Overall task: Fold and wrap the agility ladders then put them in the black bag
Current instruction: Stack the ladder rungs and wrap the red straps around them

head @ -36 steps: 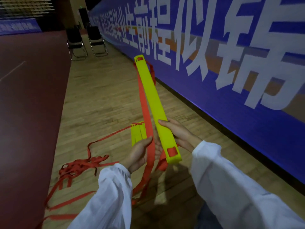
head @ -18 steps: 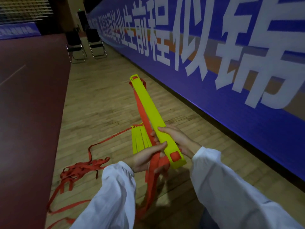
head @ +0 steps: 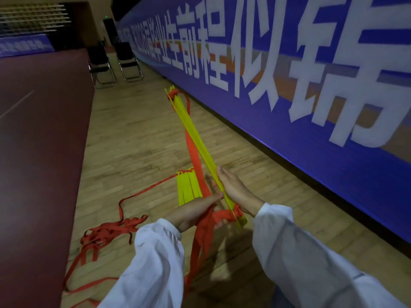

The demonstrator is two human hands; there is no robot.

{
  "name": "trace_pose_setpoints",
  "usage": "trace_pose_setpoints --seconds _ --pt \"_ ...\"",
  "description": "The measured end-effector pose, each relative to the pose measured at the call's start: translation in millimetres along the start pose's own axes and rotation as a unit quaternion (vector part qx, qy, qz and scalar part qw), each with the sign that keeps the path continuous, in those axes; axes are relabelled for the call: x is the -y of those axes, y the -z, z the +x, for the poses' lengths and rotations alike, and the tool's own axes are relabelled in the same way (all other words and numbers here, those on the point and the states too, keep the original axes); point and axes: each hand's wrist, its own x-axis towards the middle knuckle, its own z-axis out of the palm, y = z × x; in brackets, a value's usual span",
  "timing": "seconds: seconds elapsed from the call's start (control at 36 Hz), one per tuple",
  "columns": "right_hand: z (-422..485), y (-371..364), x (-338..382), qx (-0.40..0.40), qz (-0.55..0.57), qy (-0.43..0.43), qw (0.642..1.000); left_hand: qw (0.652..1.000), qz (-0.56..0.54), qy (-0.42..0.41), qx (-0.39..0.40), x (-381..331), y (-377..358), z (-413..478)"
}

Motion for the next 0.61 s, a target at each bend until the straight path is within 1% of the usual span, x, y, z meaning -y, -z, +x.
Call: trace_pose_setpoints --seconds 0.08,0.19,0.28,0.39,0.44,0.53,0.61 --pt "5 -3 -4 -0.014 0.027 -0.002 1.0 1.0 -0.007 -0.007 -0.025 -1 -1 5" --pt "6 -7 -9 -0.013 0.053 0.006 0.998 0.997 0.011 -0.07 -0.042 -2 -4 5" --pt "5 -8 -13 -0.023 0.063 0.02 0.998 0.992 0.057 -0.097 -0.056 -1 -5 7" --pt "3 -7 -18 -0.014 0.112 0.002 0.994 0.978 0.149 -0.109 -0.102 -2 -9 9" --pt "4 -6 -23 -0.008 0.132 -0.009 0.991 0.97 0.188 -0.116 -0.102 -2 -12 8" --pt "5 -3 -29 -0.016 0.154 -0.031 0.987 0.973 0.183 -0.111 -0.087 -2 -11 6" --pt "6 0 -31 0.01 0.224 -0.069 0.972 0.975 0.177 -0.112 -0.071 0 -10 5"
